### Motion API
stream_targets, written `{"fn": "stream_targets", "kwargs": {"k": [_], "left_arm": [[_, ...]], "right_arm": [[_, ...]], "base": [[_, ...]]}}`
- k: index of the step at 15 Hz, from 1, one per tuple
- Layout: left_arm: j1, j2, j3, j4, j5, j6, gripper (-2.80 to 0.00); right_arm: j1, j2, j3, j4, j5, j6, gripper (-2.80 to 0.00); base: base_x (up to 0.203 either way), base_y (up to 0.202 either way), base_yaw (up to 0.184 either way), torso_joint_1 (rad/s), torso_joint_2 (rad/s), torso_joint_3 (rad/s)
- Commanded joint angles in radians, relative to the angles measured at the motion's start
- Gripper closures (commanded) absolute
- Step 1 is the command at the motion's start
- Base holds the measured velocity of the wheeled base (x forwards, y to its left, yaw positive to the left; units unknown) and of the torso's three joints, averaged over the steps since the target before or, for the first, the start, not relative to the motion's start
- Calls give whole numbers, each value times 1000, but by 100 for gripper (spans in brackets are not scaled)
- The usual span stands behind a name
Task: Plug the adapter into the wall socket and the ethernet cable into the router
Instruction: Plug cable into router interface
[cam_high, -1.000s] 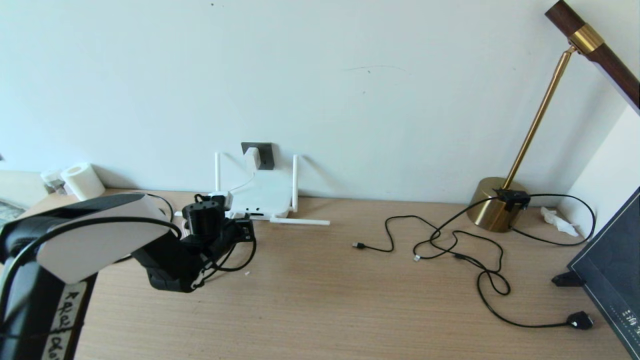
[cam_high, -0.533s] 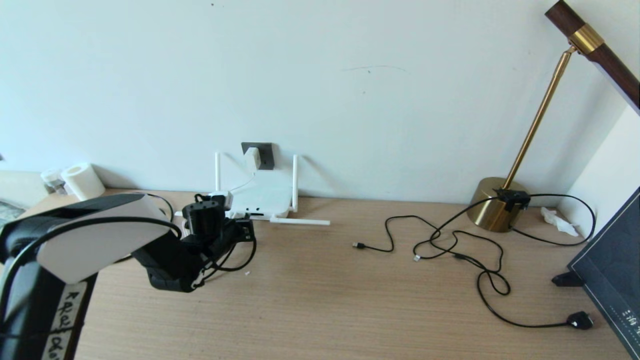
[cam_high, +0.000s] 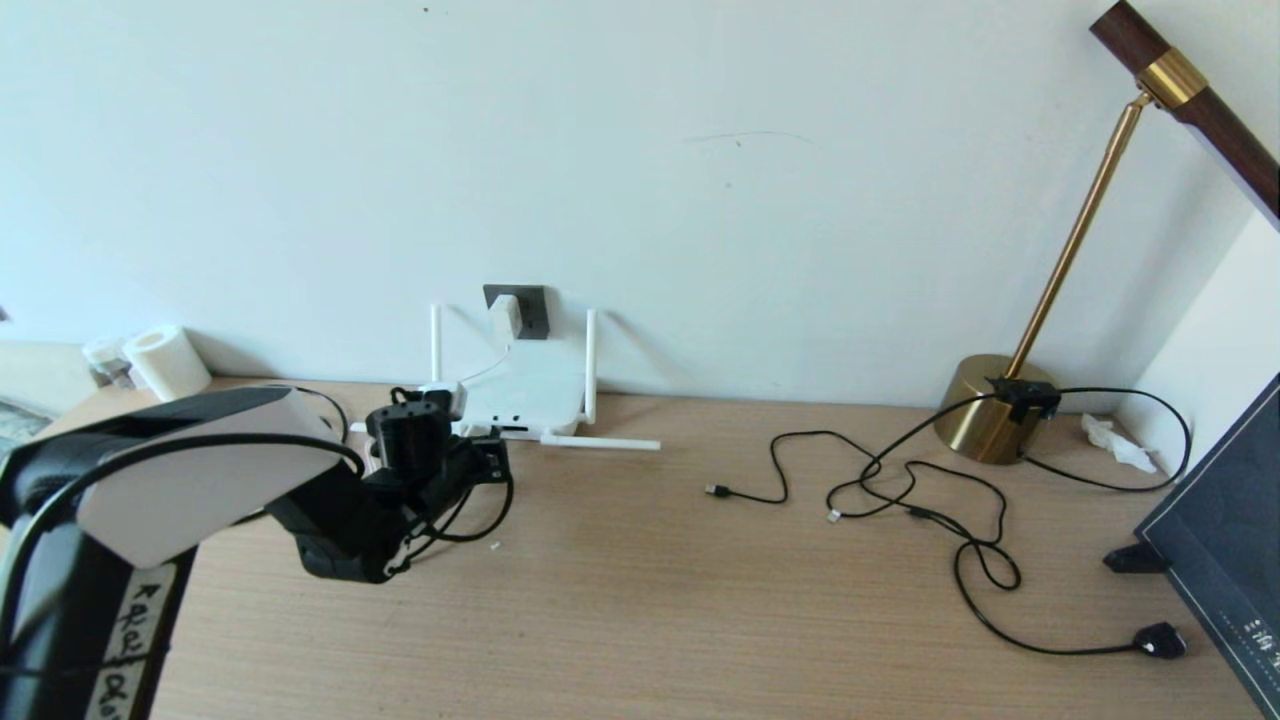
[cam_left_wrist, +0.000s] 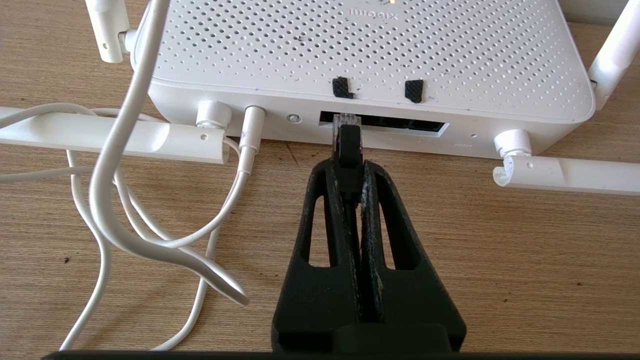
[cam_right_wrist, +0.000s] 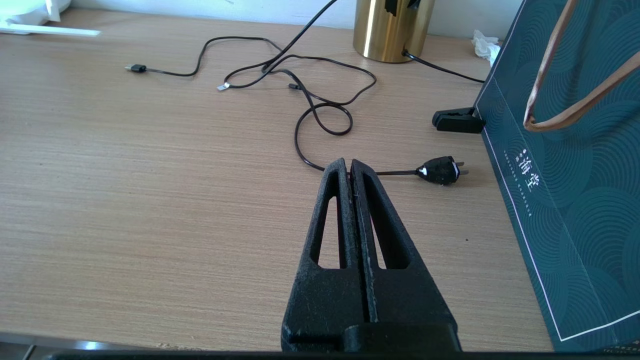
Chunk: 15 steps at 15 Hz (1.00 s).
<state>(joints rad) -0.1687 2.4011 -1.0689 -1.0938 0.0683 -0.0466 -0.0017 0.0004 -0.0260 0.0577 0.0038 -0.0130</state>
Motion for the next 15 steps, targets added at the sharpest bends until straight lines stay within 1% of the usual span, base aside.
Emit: {"fn": "stream_targets", "kwargs": {"k": [1, 15], "left_arm": [[2, 1, 0, -8, 1, -1, 0], [8, 1, 1, -9, 1, -2, 0]], "right_arm": [[0, 0, 0, 1, 1, -1, 0], [0, 0, 0, 1, 1, -1, 0]], "base": [[0, 0, 0, 0, 0, 0], [0, 0, 0, 0, 0, 0]]}}
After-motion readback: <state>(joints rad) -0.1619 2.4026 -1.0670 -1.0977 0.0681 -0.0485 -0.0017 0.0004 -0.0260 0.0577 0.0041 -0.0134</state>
